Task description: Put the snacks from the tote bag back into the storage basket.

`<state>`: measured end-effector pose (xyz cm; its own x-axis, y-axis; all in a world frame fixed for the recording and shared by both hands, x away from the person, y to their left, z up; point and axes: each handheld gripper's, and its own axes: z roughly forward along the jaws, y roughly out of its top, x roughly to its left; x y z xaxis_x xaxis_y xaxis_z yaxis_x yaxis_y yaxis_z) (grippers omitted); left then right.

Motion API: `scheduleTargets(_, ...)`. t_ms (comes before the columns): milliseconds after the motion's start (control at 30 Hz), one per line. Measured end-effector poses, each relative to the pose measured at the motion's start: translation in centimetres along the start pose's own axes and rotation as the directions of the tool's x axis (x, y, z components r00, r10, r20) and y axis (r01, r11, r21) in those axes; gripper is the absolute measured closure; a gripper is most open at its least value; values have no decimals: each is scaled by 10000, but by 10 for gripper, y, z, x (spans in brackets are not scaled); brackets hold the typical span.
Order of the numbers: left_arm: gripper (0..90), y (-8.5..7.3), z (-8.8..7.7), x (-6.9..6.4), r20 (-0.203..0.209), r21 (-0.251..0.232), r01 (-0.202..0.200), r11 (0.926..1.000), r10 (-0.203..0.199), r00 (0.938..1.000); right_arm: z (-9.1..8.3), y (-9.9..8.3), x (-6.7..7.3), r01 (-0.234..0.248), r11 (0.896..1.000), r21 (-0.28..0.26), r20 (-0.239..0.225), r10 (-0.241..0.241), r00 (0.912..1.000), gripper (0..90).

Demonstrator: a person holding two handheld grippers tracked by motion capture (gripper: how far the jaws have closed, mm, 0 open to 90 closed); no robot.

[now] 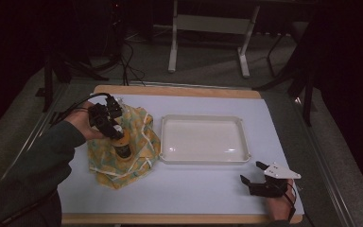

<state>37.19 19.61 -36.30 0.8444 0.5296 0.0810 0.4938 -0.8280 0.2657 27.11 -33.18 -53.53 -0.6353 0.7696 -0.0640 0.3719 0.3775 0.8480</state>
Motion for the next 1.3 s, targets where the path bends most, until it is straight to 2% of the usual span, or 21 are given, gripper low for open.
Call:
scheduleTargets(167, 551, 0, 3, 2, 256, 99, 135, 9999, -137, 9996, 0, 0, 0, -10, 10000, -4, -2, 10, 10000, 144)
scheduleTargets(367, 584, 4, 1, 3, 359, 479, -66, 9988, 49, 9993, 0, 0, 0, 10, 10000, 28, 17, -10, 10000, 144)
scheduleTargets(400, 586, 6, 0, 1, 317, 642, -195, 9977, 174, 9993, 0, 0, 0, 12, 10000, 18, 18, -12, 10000, 144)
scheduleTargets(500, 588, 7, 0, -2, 304, 574, -523, 9970, 506, 9983, 0, 0, 0, 6, 10000, 19, 3, -6, 10000, 144)
scheduleTargets(600, 589, 7, 0, -2, 310, 640, -682, 9956, 663, 9973, 0, 0, 0, -1, 10000, 7, 2, 1, 10000, 144)
scheduleTargets(933, 590, 8, -3, -3, 271, 642, -801, 9947, 785, 9965, 0, 0, 0, -9, 10000, -4, 10, 9, 10000, 143)
scheduleTargets(1300, 589, 11, -17, -8, 176, 702, -1083, 9916, 1073, 9941, 0, 0, 0, -2, 10000, -10, 17, 2, 10000, 144)
